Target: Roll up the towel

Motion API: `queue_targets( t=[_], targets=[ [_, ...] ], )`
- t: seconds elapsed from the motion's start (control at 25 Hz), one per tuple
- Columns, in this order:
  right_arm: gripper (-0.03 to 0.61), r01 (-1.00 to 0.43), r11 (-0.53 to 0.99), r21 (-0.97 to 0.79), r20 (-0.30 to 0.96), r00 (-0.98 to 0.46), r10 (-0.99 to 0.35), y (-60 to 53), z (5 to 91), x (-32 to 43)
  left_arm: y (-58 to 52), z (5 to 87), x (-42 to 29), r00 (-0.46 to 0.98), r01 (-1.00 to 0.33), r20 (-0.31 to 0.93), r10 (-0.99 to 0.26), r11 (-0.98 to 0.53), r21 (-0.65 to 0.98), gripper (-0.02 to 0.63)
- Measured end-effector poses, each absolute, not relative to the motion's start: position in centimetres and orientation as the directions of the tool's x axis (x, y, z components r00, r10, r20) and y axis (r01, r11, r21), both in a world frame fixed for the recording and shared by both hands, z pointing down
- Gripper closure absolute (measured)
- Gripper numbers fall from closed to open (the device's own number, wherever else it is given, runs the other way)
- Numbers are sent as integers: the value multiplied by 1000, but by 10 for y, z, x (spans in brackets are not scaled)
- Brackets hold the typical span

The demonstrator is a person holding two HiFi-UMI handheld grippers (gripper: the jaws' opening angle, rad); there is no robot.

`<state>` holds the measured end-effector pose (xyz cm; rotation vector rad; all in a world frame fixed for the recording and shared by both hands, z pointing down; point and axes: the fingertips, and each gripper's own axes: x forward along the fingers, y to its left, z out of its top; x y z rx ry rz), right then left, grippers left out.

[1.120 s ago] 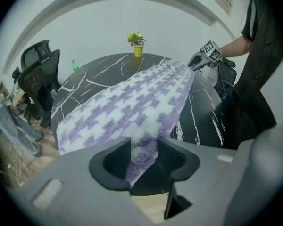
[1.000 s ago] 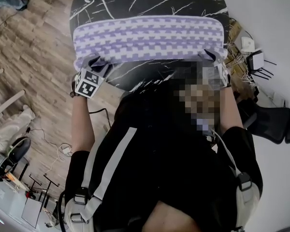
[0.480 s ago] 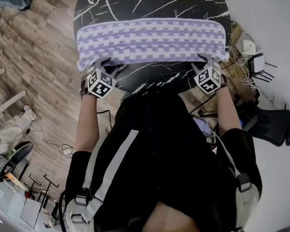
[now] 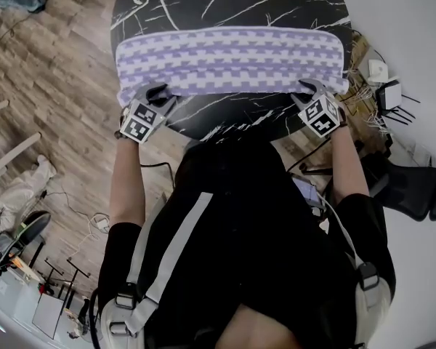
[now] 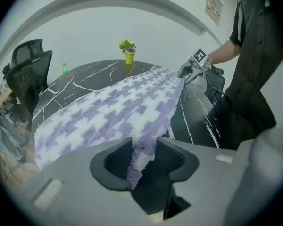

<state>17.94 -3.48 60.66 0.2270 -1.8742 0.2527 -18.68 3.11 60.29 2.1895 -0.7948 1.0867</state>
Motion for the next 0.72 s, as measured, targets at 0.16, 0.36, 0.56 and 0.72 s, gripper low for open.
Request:
queue_targets(
  t=[0.16, 0.36, 0.56, 0.72],
  targets=[
    [403, -273, 961, -51, 955, -295, -33, -36, 606, 179, 33, 603, -186, 449, -675, 871, -201, -715, 184, 448],
    [403, -258, 966, -5, 960, -271, -67, -34, 606, 179, 40, 606, -183, 363, -625, 914, -184, -776, 92, 416],
    [404, -232, 970, -68, 964, -266, 4, -35, 609, 180, 40, 613, -181, 321, -611, 936, -143, -786, 89, 408],
    [465, -204, 969, -136, 966, -245, 84, -45, 610, 180, 32, 617, -187, 319, -602, 944, -88, -788, 130, 482]
  ],
)
